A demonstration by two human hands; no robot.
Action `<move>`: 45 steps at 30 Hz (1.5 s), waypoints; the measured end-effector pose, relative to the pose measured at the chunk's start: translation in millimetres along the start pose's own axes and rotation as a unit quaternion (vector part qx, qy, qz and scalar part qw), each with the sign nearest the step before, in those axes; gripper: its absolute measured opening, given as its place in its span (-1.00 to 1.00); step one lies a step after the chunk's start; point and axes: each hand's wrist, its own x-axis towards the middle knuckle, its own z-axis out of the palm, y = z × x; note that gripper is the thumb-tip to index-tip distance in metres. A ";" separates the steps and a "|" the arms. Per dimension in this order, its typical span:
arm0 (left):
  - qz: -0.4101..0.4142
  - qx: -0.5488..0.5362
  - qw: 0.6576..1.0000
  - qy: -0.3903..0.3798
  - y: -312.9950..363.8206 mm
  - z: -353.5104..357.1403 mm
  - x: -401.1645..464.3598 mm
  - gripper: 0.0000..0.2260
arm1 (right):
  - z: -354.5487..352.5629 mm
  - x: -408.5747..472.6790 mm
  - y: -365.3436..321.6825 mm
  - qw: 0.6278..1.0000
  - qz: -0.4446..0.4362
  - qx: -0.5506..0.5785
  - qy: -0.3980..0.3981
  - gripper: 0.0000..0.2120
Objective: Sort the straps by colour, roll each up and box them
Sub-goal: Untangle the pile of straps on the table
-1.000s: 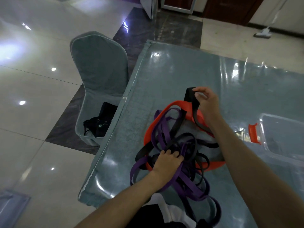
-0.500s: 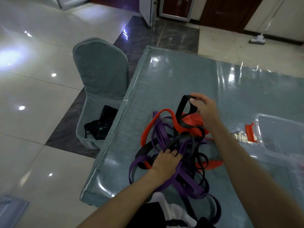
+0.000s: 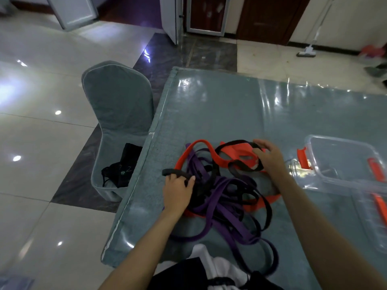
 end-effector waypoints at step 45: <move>-0.009 -0.273 0.959 -0.080 -44.5 -62.4 65.4 -0.44 | 16.0 -7.3 25.6 0.963 0.175 0.194 -0.057 -0.79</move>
